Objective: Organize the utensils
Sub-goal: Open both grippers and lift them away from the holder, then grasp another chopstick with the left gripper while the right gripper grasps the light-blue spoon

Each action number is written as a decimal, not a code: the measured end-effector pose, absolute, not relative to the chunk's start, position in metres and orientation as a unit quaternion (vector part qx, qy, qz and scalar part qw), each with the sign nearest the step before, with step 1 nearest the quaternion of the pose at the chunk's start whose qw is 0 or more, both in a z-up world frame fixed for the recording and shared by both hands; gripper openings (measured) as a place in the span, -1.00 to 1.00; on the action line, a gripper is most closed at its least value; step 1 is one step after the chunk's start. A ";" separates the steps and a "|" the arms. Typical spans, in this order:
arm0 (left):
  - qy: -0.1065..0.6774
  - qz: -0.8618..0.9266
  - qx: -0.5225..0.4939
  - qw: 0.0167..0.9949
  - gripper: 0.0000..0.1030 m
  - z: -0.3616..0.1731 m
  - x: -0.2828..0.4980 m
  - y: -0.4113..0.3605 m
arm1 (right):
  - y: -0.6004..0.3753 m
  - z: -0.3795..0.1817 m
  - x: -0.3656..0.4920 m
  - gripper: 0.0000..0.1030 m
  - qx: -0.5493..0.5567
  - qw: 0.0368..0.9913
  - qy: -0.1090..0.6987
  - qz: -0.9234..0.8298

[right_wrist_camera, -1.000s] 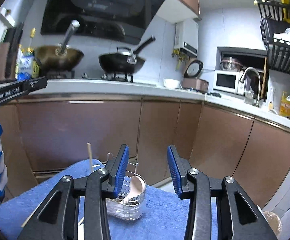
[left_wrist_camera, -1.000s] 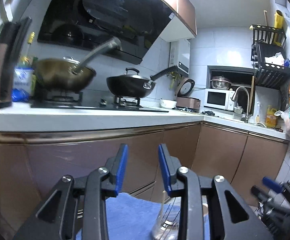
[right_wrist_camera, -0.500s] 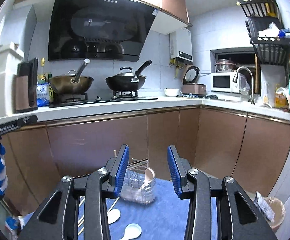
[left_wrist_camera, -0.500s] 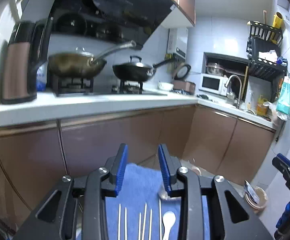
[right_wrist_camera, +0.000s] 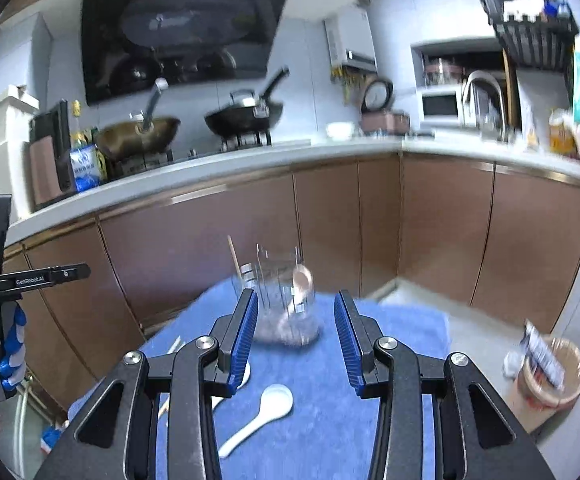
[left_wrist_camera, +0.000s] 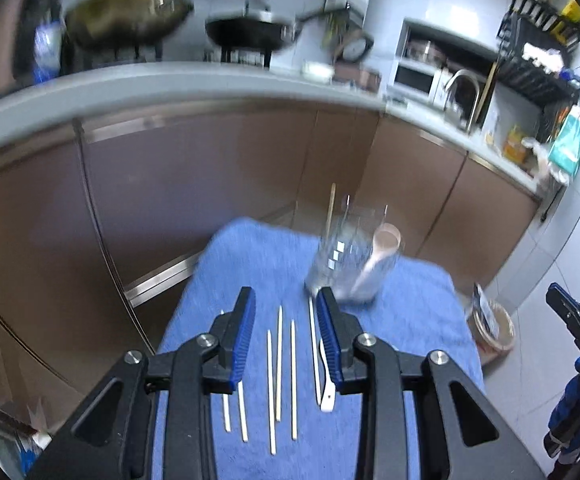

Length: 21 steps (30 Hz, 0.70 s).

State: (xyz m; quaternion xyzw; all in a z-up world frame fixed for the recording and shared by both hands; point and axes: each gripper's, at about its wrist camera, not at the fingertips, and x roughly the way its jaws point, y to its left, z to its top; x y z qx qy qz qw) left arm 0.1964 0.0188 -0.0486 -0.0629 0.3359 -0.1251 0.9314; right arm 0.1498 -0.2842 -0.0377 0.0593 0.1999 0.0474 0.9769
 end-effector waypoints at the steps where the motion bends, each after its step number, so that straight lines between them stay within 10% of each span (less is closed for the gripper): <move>1: 0.347 -0.127 -0.063 0.927 -0.41 -0.055 0.202 0.017 | -0.286 -0.046 0.155 -0.23 0.065 0.974 0.212 0.051; 21: 0.558 -0.147 -0.040 0.816 -0.43 -0.210 0.357 -0.047 | -0.294 -0.225 0.276 -0.23 0.146 0.867 0.450 0.154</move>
